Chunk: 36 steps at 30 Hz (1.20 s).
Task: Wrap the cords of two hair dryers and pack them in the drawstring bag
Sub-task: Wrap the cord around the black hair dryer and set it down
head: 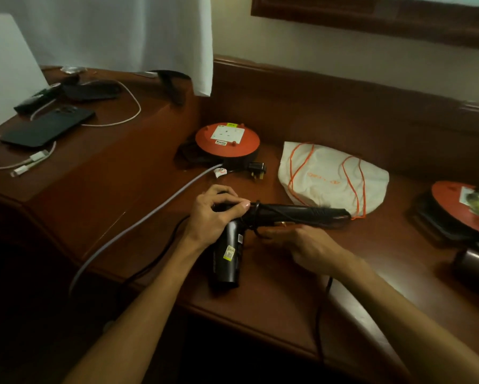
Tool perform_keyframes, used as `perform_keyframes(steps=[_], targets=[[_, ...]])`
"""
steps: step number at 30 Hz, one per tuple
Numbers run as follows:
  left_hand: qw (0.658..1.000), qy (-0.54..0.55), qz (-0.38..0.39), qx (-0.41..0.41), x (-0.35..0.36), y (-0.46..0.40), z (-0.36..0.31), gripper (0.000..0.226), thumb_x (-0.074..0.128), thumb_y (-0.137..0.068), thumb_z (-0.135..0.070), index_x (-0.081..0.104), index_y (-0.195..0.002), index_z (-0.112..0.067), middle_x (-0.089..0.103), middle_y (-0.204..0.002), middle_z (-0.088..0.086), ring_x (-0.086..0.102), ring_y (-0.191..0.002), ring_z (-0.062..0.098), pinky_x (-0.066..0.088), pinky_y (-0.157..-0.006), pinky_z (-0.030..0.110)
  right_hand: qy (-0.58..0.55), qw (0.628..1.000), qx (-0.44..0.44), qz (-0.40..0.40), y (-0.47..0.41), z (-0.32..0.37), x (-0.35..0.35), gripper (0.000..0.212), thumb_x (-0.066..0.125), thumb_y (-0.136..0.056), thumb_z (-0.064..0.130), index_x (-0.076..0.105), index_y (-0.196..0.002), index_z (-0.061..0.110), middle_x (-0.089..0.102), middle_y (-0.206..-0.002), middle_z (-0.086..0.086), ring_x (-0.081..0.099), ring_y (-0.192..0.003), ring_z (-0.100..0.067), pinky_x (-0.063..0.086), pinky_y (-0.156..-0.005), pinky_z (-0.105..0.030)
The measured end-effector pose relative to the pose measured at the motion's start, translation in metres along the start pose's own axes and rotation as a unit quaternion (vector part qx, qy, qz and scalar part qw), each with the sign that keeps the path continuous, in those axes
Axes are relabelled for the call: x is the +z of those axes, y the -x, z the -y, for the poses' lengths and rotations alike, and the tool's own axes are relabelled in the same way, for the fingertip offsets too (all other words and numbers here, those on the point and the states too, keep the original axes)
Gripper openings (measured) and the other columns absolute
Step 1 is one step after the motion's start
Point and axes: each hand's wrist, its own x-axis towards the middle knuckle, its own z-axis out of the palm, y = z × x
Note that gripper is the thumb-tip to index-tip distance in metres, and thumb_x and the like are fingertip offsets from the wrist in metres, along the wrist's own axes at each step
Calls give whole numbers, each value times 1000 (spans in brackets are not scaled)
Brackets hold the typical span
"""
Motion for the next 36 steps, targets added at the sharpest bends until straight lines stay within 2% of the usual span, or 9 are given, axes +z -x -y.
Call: perform_keyframes(steps=[3, 7, 9, 13, 16, 19, 23, 33, 36], targets=[[998, -28, 44, 29, -1, 3, 1, 18, 82, -75, -39, 83, -84, -23, 67, -100, -5, 65, -99, 16, 47, -99, 39, -60, 997, 48, -1, -23, -29, -7, 25, 60, -91, 29, 67, -114, 21, 66, -110, -4, 66, -100, -25, 51, -96, -43], [989, -94, 91, 65, 0, 6, -2, 17, 84, -75, -40, 83, -85, -27, 64, -100, -9, 58, -99, 6, 37, -98, 26, -151, 988, 14, -23, -46, -30, -46, 14, 70, -93, 25, 77, -85, 15, 70, -73, 2, 61, -64, -12, 44, -58, -17], [983, -134, 103, 74, 2, 5, -5, 20, 83, -72, -51, 81, -84, -35, 62, -98, -14, 55, -98, 9, 36, -94, 20, -160, 987, 9, -26, -50, -21, -65, 21, 73, -90, 31, 78, -83, 12, 69, -71, -7, 60, -67, -19, 40, -55, -22], [939, -304, 141, 77, 8, -1, -17, 39, 67, -75, -73, 71, -104, -47, 50, -101, -20, 48, -103, 6, 33, -101, 38, -156, 988, -12, 1, -47, -9, -84, 17, 77, -87, 31, 79, -78, 17, 67, -65, 5, 57, -60, -5, 41, -54, -20], [886, -405, 216, 69, 10, -5, -31, 54, 53, -90, -70, 45, -141, -55, 42, -108, -12, 47, -112, 11, 17, -119, 47, -195, 980, -36, 3, -38, 1, -88, 16, 74, -90, 24, 79, -78, 15, 62, -58, 9, 52, -55, -4, 36, -53, -19], [849, -458, 253, 69, 12, -7, -41, 42, 45, -99, -61, 48, -140, -53, 37, -107, -7, 46, -111, 18, 20, -116, 48, -204, 978, -36, -3, -33, 5, -89, 18, 68, -95, 20, 80, -87, 10, 59, -55, 14, 48, -51, -4, 34, -51, -20], [870, -429, 238, 51, 15, -3, -38, 37, 45, -101, -57, 60, -133, -45, 42, -107, -15, 42, -112, 15, 31, -101, 43, -264, 964, -33, 25, -24, 7, -96, 23, 60, -101, 21, 77, -91, 10, 50, -58, -14, 39, -50, -25, 30, -48, -36], [869, -434, 233, 49, 27, -1, -38, 46, 39, -95, -70, 70, -118, -44, 53, -111, -21, 40, -107, 9, 25, -85, 37, -235, 969, -41, 60, -5, 17, -93, 32, 53, -104, 25, 74, -95, 3, 62, -68, -20, 51, -56, -30, 38, -52, -27], [856, -450, 246, 64, 35, 3, -42, 46, 38, -97, -68, 72, -115, -42, 55, -112, -21, 39, -108, 11, 26, -89, 39, -217, 974, -29, 55, -1, 17, -88, 29, 54, -103, 22, 76, -95, 5, 58, -61, -12, 46, -50, -13, 35, -50, -22]])
